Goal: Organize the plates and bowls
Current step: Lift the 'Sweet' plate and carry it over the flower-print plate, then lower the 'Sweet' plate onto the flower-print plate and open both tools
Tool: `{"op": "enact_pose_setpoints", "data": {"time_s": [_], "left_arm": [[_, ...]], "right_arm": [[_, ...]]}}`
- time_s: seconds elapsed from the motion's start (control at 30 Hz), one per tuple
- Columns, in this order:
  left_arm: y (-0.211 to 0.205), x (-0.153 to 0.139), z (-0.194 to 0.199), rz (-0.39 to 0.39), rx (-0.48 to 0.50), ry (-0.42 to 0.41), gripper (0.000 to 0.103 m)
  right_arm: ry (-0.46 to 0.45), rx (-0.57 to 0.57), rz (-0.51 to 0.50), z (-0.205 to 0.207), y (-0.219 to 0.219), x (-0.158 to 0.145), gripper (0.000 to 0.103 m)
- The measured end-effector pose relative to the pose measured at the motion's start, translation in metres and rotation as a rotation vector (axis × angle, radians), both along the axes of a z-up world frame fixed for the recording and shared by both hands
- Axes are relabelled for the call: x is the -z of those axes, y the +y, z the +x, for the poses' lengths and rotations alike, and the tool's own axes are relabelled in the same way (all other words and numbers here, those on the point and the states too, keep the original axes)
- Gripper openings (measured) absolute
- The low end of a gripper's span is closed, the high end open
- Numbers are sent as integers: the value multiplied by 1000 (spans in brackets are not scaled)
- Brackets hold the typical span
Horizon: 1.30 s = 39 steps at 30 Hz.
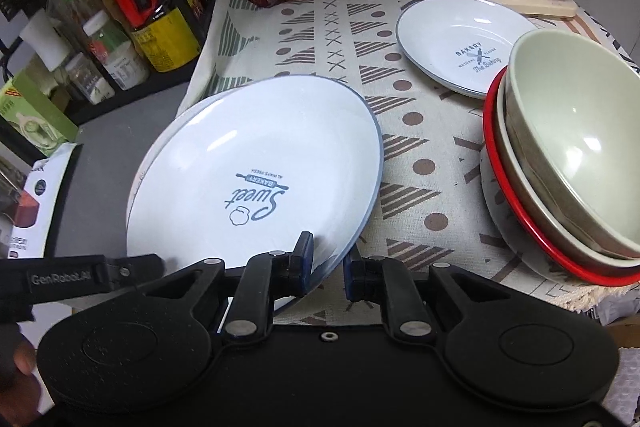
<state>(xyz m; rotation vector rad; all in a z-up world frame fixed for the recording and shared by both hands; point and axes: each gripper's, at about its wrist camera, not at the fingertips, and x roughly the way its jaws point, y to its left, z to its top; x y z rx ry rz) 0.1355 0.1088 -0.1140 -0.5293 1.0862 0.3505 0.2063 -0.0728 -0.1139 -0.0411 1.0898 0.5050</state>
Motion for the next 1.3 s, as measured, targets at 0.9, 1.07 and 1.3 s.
{"op": "enact_pose_setpoints", "data": {"time_s": [0.9, 1.07, 1.3], "left_arm": [[34, 20, 8, 44, -81, 36, 38], [30, 16, 11, 72, -89, 47, 38], [19, 2, 11, 55, -106, 16, 46]], "right_arm": [[28, -11, -4, 19, 7, 16, 17], [45, -14, 25, 24, 2, 14, 21], [20, -42, 125, 23, -12, -9, 41]]}}
